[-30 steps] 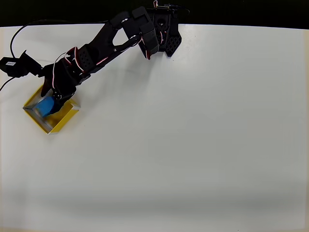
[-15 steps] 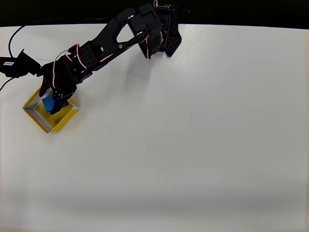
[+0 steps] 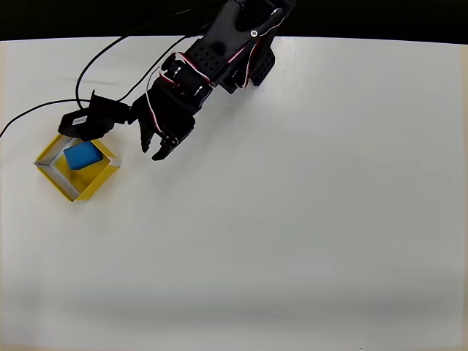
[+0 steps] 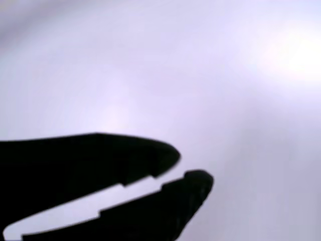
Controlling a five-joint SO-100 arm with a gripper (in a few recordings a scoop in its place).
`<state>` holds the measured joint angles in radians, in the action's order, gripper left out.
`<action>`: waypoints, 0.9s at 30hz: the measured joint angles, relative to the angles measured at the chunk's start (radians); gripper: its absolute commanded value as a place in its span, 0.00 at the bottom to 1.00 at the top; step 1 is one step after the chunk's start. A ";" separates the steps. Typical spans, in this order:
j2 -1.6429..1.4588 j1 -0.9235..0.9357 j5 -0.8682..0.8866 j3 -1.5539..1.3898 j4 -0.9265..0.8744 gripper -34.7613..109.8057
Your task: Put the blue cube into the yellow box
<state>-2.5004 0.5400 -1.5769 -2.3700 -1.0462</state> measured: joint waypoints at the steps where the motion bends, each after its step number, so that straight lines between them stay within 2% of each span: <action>1: -0.031 -0.026 0.017 -0.006 -0.048 0.24; 5: -0.160 -0.140 0.078 -0.106 -0.152 0.24; 10: -0.314 -0.212 0.123 -0.282 -0.175 0.24; 27: -0.741 -0.374 0.069 -0.746 -0.190 0.24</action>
<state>-3.2413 0.1657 -1.5079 -3.1155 -1.2364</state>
